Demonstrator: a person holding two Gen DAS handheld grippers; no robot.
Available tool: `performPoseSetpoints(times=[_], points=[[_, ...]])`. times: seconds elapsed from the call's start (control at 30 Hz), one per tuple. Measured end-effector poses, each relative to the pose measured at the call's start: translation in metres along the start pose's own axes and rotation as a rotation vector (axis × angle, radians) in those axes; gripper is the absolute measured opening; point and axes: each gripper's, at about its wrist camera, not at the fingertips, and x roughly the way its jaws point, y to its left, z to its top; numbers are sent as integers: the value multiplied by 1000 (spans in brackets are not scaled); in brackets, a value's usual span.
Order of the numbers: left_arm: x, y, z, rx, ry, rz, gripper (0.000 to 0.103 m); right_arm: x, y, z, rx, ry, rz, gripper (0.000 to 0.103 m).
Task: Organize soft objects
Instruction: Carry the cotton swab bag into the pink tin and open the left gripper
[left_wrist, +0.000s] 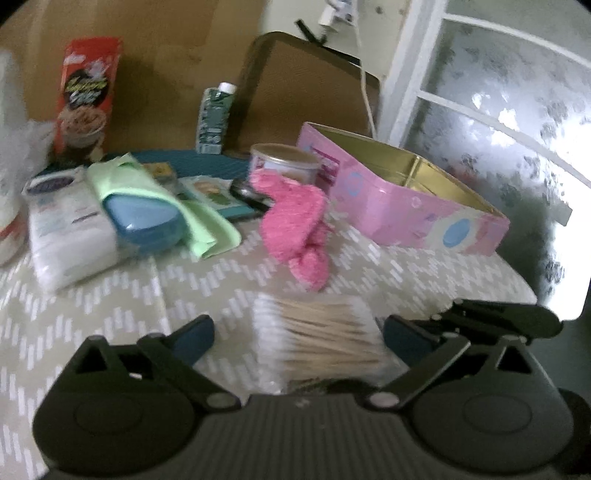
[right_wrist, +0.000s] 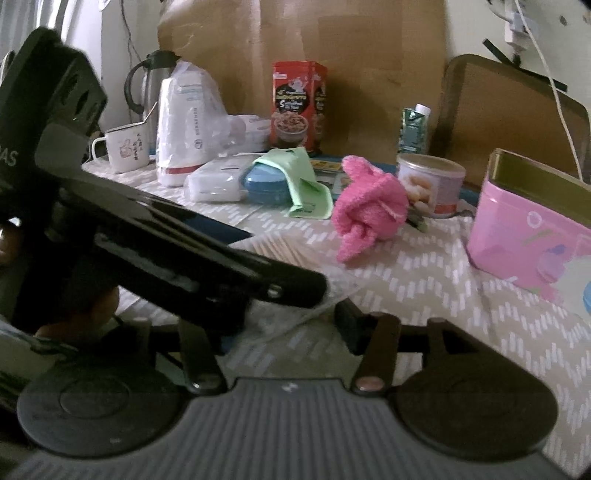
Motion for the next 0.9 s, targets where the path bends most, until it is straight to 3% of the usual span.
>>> performPoseSetpoints(times=[0.37,0.47,0.5,0.53,0.57,0.6,0.73,0.9], points=[[-18,-2,-6,-33,-1,22,98,-3,1,-8,-10,-29,39,63],[-10,-9,-5,-24,23,18,83,-5,-3,-9,0,-38,40,64],[-8,-13,-4,-5,24,19,69,-6,-5,-10,6,-42,42,62],[-4,-18,-2,5,34,1,68,-6,-6,-11,9,-45,46,60],[-1,-22,1,16,35,10,68,-7,-7,-11,8,-50,50,45],[3,-26,5,31,40,13,68,-7,-7,-11,5,-53,45,38],[19,-38,28,59,42,-8,67,-8,-20,-8,16,-69,-5,37],[34,-63,73,97,-47,-46,67,-18,-47,13,13,-161,-99,37]])
